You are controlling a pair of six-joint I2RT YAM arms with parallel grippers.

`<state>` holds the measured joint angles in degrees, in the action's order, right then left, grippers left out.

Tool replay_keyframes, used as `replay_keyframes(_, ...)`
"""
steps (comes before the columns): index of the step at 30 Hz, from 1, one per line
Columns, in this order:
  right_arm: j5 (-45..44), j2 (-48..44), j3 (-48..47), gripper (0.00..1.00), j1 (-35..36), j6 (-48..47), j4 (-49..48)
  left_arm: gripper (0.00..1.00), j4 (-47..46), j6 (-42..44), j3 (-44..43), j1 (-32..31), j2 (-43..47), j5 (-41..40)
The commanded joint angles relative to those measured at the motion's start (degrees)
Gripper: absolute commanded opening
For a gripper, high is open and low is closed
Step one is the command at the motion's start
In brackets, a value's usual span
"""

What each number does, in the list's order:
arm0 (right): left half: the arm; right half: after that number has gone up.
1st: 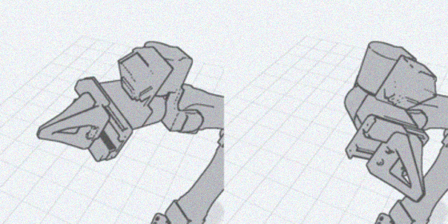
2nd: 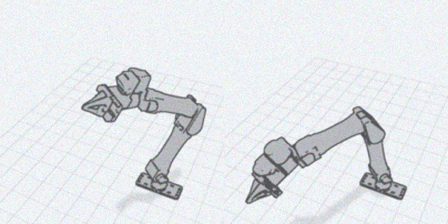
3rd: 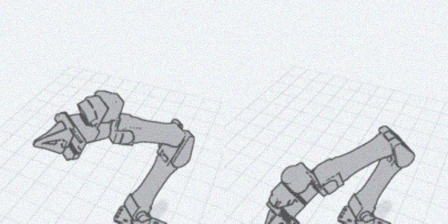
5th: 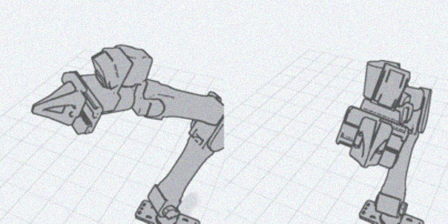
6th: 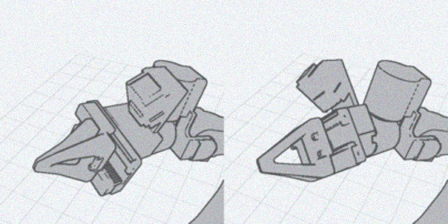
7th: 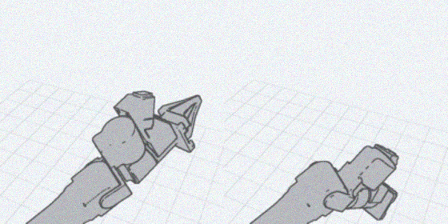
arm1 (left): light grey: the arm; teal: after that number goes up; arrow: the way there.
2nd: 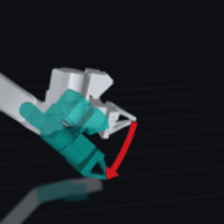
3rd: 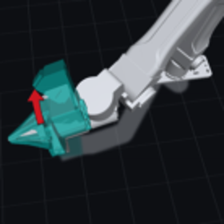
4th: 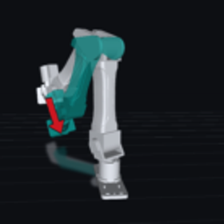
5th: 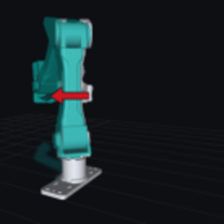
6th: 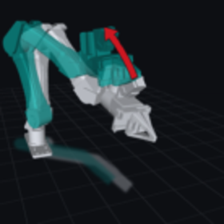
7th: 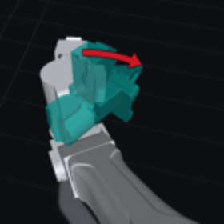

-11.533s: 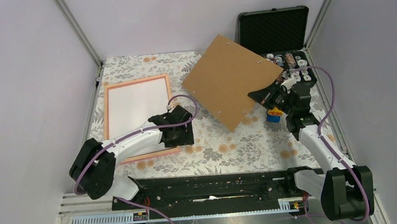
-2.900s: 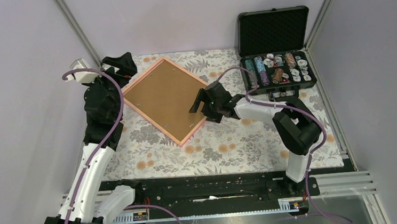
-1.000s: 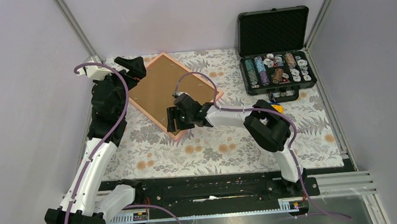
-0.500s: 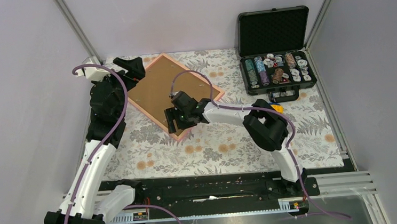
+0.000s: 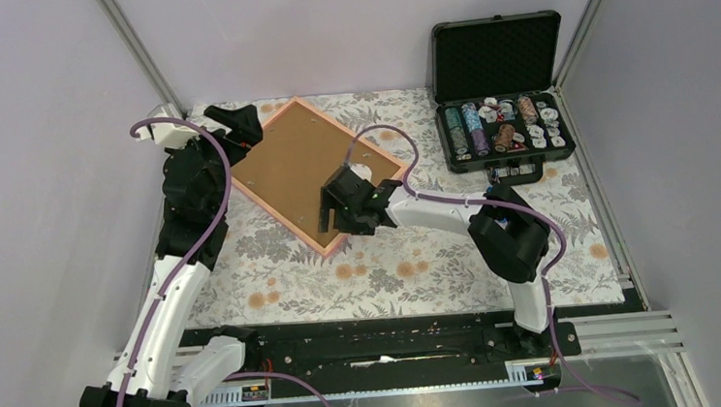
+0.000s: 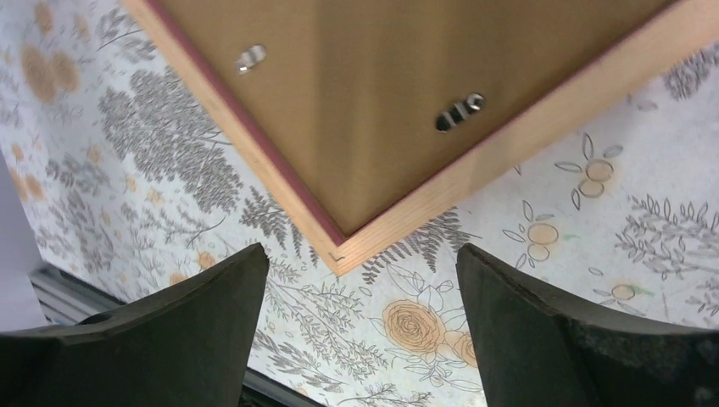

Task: Put the photo into the frame

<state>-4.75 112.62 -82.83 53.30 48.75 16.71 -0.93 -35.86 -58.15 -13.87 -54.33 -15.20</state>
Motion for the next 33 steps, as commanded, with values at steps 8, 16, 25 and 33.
replay_keyframes(8,-12.9,1.5,2.1,0.75,0.6,16.1,-1.6,0.99,-2.1,1.0,-1.7,0.0,1.4,-1.5)
replay_keyframes(16,-14.8,5.4,1.1,0.62,0.8,18.0,-0.6,0.99,-2.4,0.7,-1.4,0.0,1.9,-1.1)
replay_keyframes(25,-15.1,3.6,6.9,0.33,1.0,11.7,-1.0,0.99,-2.4,0.7,-1.5,-0.3,2.4,-0.9)
replay_keyframes(33,-3.8,-2.5,17.0,0.0,-3.7,-8.0,-4.2,0.99,-1.7,0.6,-1.9,-0.7,3.5,-0.4)
